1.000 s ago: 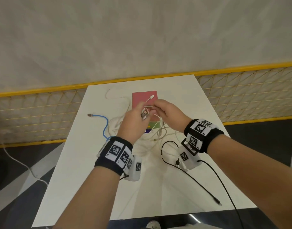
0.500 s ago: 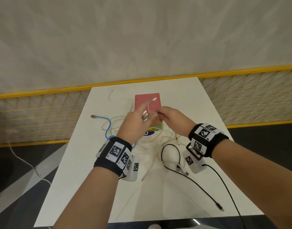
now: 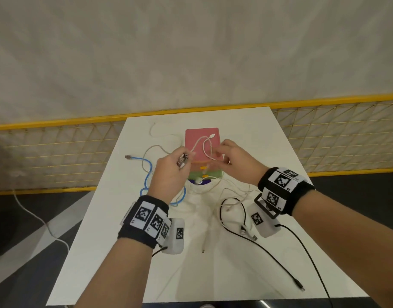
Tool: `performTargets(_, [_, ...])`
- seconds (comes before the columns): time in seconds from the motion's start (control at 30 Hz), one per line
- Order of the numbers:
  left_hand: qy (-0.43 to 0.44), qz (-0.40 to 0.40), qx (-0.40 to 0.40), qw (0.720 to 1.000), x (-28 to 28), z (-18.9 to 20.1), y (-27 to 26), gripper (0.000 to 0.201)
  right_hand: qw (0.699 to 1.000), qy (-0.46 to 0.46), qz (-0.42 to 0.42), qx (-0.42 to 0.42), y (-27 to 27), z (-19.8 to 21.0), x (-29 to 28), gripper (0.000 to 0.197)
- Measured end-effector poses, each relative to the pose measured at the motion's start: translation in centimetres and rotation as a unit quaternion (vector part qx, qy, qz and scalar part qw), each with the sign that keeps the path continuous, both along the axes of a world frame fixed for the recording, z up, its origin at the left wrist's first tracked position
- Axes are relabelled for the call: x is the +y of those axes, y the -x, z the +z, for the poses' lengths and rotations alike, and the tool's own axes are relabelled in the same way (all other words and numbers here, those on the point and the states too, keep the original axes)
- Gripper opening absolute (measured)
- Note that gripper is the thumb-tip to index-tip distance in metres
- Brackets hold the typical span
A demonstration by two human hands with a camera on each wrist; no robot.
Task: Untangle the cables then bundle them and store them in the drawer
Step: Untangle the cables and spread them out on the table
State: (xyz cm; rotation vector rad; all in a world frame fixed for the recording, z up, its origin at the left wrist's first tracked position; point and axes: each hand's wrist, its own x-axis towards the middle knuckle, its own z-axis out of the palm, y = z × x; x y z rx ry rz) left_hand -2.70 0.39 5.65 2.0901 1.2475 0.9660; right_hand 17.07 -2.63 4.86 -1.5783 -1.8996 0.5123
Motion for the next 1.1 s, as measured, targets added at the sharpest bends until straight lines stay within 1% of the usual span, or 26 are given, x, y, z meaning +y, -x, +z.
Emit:
performTargets(0.03, [0.01, -0.014, -0.005, 1.0, -0.1, -0.2, 0.2, 0.024, 1.0, -0.005, -0.004, 0.012, 0.7, 0.4, 0.3, 0.023])
performTargets(0.07, [0.018, -0.023, -0.007, 1.0, -0.1, -0.3, 0.4, 0.023, 0.999, -0.011, -0.017, 0.03, 1.2, 0.6, 0.7, 0.033])
performTargets(0.13, [0.029, -0.026, 0.0, 0.999, 0.0, -0.4, 0.8, 0.022, 0.995, -0.026, -0.048, 0.078, 2.0, 1.2, 1.2, 0.06])
performTargets(0.17, [0.031, -0.022, 0.006, 0.999, 0.0, -0.5, 1.0, 0.022, 0.994, -0.041, -0.047, 0.086, 2.4, 1.4, 1.5, 0.063])
performTargets(0.2, [0.029, -0.018, 0.013, 0.999, 0.1, -0.6, 1.3, 0.023, 0.995, -0.058, -0.031, 0.079, 2.8, 1.6, 1.6, 0.058])
performTargets(0.27, [0.029, -0.017, 0.017, 0.999, 0.1, -1.0, 1.7, 0.025, 0.997, -0.07, 0.022, 0.018, 3.7, 1.7, 1.8, 0.03])
performTargets(0.3, [0.031, -0.019, 0.012, 0.999, 0.1, -1.2, 1.9, 0.02, 0.997, -0.06, 0.046, -0.017, 4.0, 1.6, 1.9, 0.019])
performTargets(0.33, [0.033, -0.02, 0.006, 0.999, 0.1, -1.5, 2.1, 0.013, 0.996, -0.045, 0.065, -0.042, 4.2, 1.4, 2.0, 0.014])
performTargets(0.4, [0.043, -0.013, -0.005, 0.999, 0.1, -1.8, 2.7, 0.01, 0.993, -0.022, 0.087, -0.071, 4.5, 0.6, 2.2, 0.013])
performTargets(0.43, [0.053, -0.007, -0.009, 0.999, 0.2, -1.9, 3.0, 0.012, 0.993, -0.006, 0.088, -0.081, 4.6, 0.5, 2.4, 0.014])
performTargets(0.5, [0.074, 0.009, -0.024, 0.997, 0.3, -1.9, 3.7, 0.033, 0.993, 0.008, 0.077, -0.091, 4.8, 0.9, 3.1, 0.026])
performTargets(0.53, [0.075, 0.017, -0.037, 0.996, 0.3, -1.9, 4.1, 0.042, 0.995, -0.002, 0.063, -0.084, 5.1, 1.5, 3.8, 0.031])
performTargets(0.57, [0.066, 0.023, -0.048, 0.996, 0.4, -1.9, 4.5, 0.048, 0.997, -0.012, 0.051, -0.06, 5.5, 2.1, 4.6, 0.027])
performTargets(0.6, [0.055, 0.028, -0.058, 0.996, 0.6, -1.9, 4.9, 0.049, 0.998, -0.025, 0.055, -0.027, 5.9, 2.8, 5.4, 0.024])
performTargets(0.63, [0.047, 0.033, -0.067, 0.996, 0.7, -1.9, 5.2, 0.047, 0.998, -0.02, 0.064, 0.004, 6.3, 3.7, 6.3, 0.039])
performTargets(0.67, [0.041, 0.038, -0.072, 0.996, 0.8, -2.0, 5.5, 0.044, 0.996, 0.004, 0.08, 0.031, 6.5, 4.4, 7.1, 0.057])
performTargets(0.7, [0.036, 0.043, -0.076, 0.996, 0.9, -2.0, 5.7, 0.041, 0.995, 0.035, 0.085, 0.035, 6.5, 5.0, 7.9, 0.069])
performTargets(0.73, [0.032, 0.047, -0.081, 0.995, 1.0, -2.1, 5.9, 0.038, 0.995, 0.055, 0.077, 0.025, 6.3, 5.3, 8.6, 0.074])
performTargets(0.77, [0.028, 0.05, -0.086, 0.995, 1.0, -2.1, 6.0, 0.036, 0.997, 0.063, 0.053, 0.014, 5.9, 5.4, 9.2, 0.074])
performTargets(0.8, [0.025, 0.051, -0.089, 0.994, 1.1, -2.1, 6.1, 0.034, 0.998, 0.06, 0.029, 0.01, 5.4, 5.3, 9.5, 0.069])
performTargets(0.83, [0.023, 0.05, -0.089, 0.994, 1.1, -2.2, 6.2, 0.031, 0.998, 0.058, 0.009, 0.012, 5.0, 4.9, 9.5, 0.059])
performTargets(0.87, [0.023, 0.048, -0.087, 0.995, 1.2, -2.3, 6.3, 0.026, 0.998, 0.056, 0.005, 0.004, 4.5, 4.4, 9.1, 0.047])
performTargets(0.93, [0.03, 0.048, -0.08, 0.995, 1.1, -2.9, 6.3, 0.01, 0.994, 0.088, 0.039, -0.061, 3.7, 2.6, 7.4, 0.024])
performTargets(0.97, [0.036, 0.046, -0.075, 0.995, 1.1, -3.2, 6.2, 0.003, 0.985, 0.121, 0.065, -0.102, 3.3, 1.5, 6.2, 0.016])
performTargets(1.03, [0.049, 0.035, -0.061, 0.996, 0.8, -4.0, 5.7, 0.011, 0.96, 0.196, 0.098, -0.173, 2.4, -0.6, 3.2, 0.01])
performTargets(1.1, [0.069, 0.02, -0.053, 0.996, 0.4, -4.6, 4.9, 0.015, 0.93, 0.282, 0.107, -0.209, 1.5, -2.9, 0.4, 0.009])
